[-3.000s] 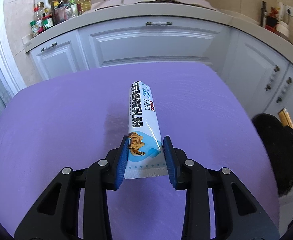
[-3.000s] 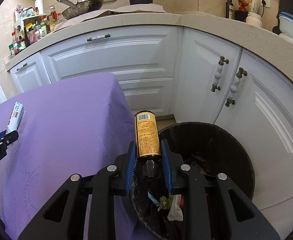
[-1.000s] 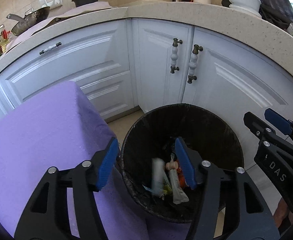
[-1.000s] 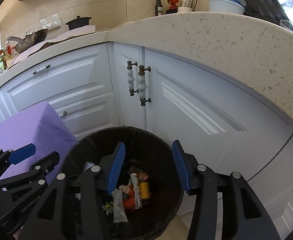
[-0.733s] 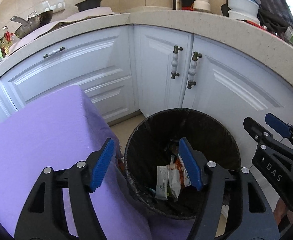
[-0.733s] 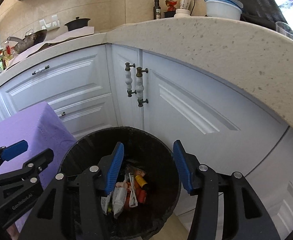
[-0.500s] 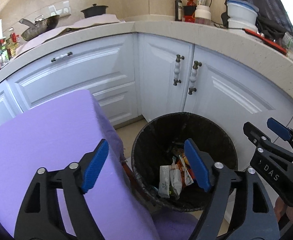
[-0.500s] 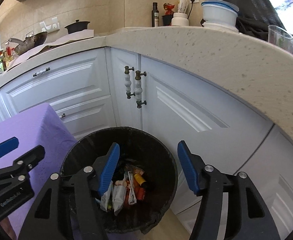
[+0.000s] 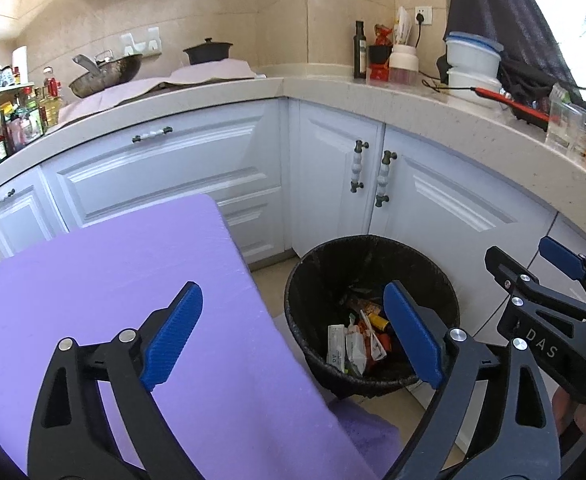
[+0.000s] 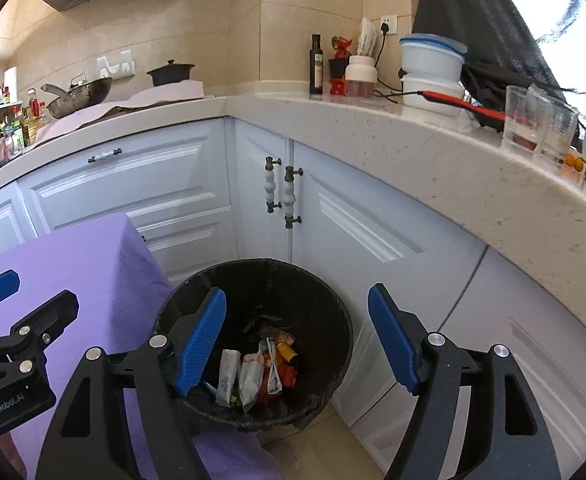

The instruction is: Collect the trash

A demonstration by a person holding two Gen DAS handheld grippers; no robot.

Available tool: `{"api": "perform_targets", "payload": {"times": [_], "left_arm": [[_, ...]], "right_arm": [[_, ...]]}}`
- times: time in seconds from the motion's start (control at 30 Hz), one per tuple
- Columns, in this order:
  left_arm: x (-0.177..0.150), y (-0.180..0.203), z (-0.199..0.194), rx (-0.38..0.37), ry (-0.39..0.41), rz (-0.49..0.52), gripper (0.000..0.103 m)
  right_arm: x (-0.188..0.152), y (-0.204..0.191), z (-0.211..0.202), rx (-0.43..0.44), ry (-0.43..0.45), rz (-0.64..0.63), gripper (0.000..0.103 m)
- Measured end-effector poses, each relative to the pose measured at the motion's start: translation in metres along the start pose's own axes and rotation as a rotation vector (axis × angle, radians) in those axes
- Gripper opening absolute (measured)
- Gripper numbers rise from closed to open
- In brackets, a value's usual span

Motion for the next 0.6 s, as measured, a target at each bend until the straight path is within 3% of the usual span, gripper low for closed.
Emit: {"api": "perform_targets", "payload": {"times": [0.6], "left_arm": [[-0.002, -0.013, -0.050, 0.011, 0.058, -0.024, 0.091]], "right_arm": [[0.000, -0.008, -0.053, -0.013, 0.060, -0.022, 0.075]]}}
Point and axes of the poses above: each gripper's, at about its wrist camera, not at the fingertips, and z roughly the way its jaws point, y to its right, x to its top, the point moved 1 cm from there along z, roughly the way its jaws point, and after that the axes turned 12 degrees about y, right-handed, at the moved point
